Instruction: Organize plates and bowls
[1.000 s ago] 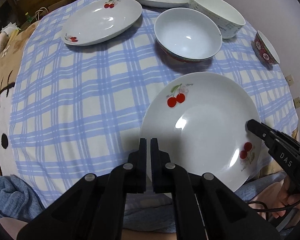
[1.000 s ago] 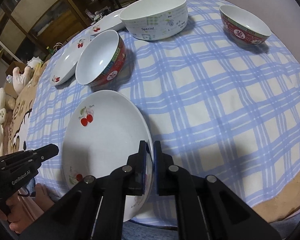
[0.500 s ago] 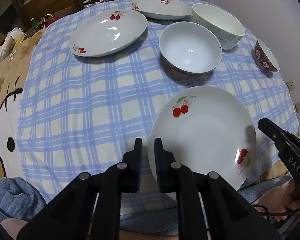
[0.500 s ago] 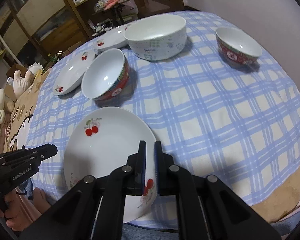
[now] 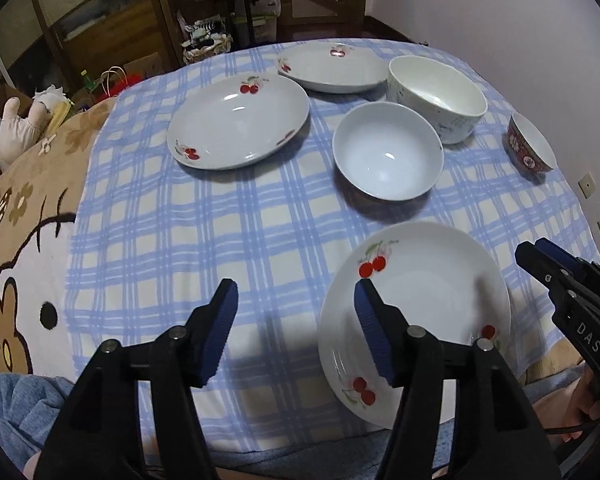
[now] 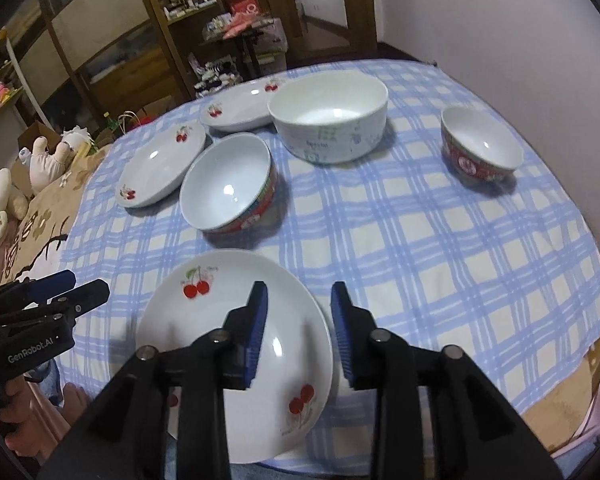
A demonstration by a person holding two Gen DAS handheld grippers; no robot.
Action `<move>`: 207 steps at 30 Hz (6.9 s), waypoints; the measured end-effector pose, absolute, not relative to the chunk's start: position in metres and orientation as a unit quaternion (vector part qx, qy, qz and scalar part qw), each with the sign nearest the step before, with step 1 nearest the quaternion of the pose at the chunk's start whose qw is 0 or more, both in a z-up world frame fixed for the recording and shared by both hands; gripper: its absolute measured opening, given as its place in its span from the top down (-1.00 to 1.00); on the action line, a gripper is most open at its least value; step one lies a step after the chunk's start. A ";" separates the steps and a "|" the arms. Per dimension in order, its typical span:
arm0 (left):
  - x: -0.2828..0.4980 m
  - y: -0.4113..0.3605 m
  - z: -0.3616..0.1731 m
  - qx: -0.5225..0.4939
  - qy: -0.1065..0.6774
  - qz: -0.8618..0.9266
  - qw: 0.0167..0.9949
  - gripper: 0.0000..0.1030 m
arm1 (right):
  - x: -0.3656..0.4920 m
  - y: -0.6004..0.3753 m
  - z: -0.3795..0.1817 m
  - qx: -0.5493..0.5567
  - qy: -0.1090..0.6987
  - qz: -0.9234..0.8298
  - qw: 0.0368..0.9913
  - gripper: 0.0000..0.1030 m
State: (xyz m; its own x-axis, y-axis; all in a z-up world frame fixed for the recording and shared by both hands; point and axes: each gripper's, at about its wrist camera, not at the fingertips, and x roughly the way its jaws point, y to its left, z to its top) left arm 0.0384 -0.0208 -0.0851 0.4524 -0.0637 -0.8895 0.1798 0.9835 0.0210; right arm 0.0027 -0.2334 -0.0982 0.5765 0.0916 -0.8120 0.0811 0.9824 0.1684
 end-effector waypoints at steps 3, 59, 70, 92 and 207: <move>0.038 -0.021 -0.081 0.061 0.508 -0.069 0.857 -0.33 | 0.004 -0.231 -0.094 0.092 0.455 0.005 0.886 0.16; 0.241 0.099 -0.084 -0.020 0.470 0.052 0.881 -0.81 | 0.239 -0.138 -0.082 0.075 0.418 0.092 0.901 -1.00; 0.268 0.102 -0.130 -0.027 0.514 0.051 0.856 -0.81 | 0.272 -0.116 -0.121 0.077 0.469 0.098 0.874 -1.00; 0.280 0.109 -0.176 -0.086 0.562 0.043 0.821 0.18 | 0.289 -0.097 -0.175 0.052 0.530 0.108 0.840 0.63; 0.051 -0.030 -0.101 0.027 0.524 -0.079 0.848 0.76 | 0.012 -0.243 -0.109 0.142 0.493 0.042 0.857 0.79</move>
